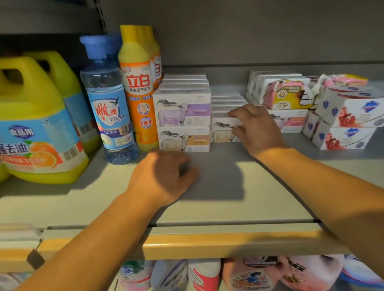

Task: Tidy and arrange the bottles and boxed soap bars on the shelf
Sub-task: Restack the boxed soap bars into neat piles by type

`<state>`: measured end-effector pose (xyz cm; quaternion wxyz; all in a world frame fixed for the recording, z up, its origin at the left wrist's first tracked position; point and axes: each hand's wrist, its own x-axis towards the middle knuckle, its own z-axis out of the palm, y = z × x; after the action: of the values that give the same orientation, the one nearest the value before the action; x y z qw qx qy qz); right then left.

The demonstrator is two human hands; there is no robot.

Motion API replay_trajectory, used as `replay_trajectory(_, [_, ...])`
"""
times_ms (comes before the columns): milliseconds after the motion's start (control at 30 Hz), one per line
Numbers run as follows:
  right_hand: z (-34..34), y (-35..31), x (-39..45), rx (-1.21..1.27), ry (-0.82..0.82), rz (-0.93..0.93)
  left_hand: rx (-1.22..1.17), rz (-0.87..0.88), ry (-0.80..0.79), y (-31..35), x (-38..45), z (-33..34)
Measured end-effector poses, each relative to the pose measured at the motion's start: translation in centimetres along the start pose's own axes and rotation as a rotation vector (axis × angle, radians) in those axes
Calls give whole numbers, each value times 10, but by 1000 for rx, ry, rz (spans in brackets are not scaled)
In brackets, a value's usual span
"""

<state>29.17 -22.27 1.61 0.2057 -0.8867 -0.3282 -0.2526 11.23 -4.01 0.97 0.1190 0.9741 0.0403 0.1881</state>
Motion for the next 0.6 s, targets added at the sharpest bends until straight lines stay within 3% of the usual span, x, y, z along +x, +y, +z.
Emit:
replay_trajectory(233, [-29, 2, -2, -17, -129, -8, -17, 3, -3, 3, -1, -2])
replay_trajectory(467, [-90, 40, 11, -178, 30, 33, -210, 110, -33, 39, 17, 6])
replay_trajectory(600, [-104, 56, 26, -302, -23, 43, -284, 163, 4, 55, 29, 16])
